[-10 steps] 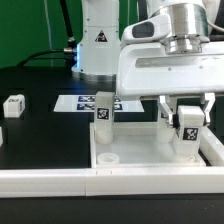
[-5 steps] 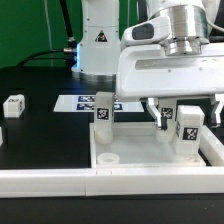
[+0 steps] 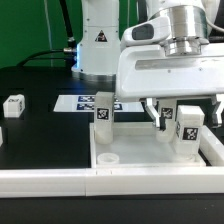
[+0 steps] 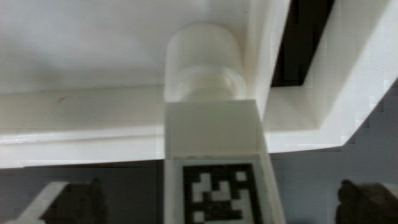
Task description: Assemble square table
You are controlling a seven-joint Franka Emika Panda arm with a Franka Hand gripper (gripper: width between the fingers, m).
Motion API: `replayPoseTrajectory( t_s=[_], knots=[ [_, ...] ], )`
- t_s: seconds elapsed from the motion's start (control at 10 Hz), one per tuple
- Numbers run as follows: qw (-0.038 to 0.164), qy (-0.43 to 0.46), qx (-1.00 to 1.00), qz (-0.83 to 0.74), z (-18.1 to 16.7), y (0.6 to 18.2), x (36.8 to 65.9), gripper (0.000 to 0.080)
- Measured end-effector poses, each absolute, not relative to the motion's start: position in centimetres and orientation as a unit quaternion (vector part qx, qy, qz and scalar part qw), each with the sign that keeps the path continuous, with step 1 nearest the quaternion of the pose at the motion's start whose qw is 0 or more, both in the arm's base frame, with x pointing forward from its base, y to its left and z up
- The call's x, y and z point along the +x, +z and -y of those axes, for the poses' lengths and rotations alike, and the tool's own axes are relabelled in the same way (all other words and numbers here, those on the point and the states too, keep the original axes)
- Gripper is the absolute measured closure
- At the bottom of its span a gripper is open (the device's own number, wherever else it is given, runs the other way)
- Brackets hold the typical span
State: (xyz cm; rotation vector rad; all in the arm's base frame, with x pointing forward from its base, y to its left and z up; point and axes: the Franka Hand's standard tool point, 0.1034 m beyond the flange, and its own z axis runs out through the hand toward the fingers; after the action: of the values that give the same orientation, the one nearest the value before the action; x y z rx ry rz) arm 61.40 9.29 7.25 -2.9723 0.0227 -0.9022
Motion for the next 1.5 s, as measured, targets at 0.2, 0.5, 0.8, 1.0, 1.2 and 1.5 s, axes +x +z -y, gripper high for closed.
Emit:
replayPoseTrajectory(
  t_s=[0.2,0.5,0.8,1.0,1.2,1.5],
  knots=[
    [0.020,-0.280,-0.960,-0.009,-9.3,7.2,61.4,0.0150],
    [0.033,-0.241,-0.970,-0.022,-8.0,10.2,64.6,0.0150],
    [0.055,-0.149,-0.986,-0.044,-8.9,8.3,63.3,0.0150],
    [0.071,-0.075,-0.993,-0.060,-10.0,7.8,62.1,0.0150],
    [0.073,-0.063,-0.993,-0.062,-9.7,7.8,62.3,0.0150],
    [0.062,-0.038,-0.996,-0.059,-9.0,7.5,62.0,0.0150]
  ],
)
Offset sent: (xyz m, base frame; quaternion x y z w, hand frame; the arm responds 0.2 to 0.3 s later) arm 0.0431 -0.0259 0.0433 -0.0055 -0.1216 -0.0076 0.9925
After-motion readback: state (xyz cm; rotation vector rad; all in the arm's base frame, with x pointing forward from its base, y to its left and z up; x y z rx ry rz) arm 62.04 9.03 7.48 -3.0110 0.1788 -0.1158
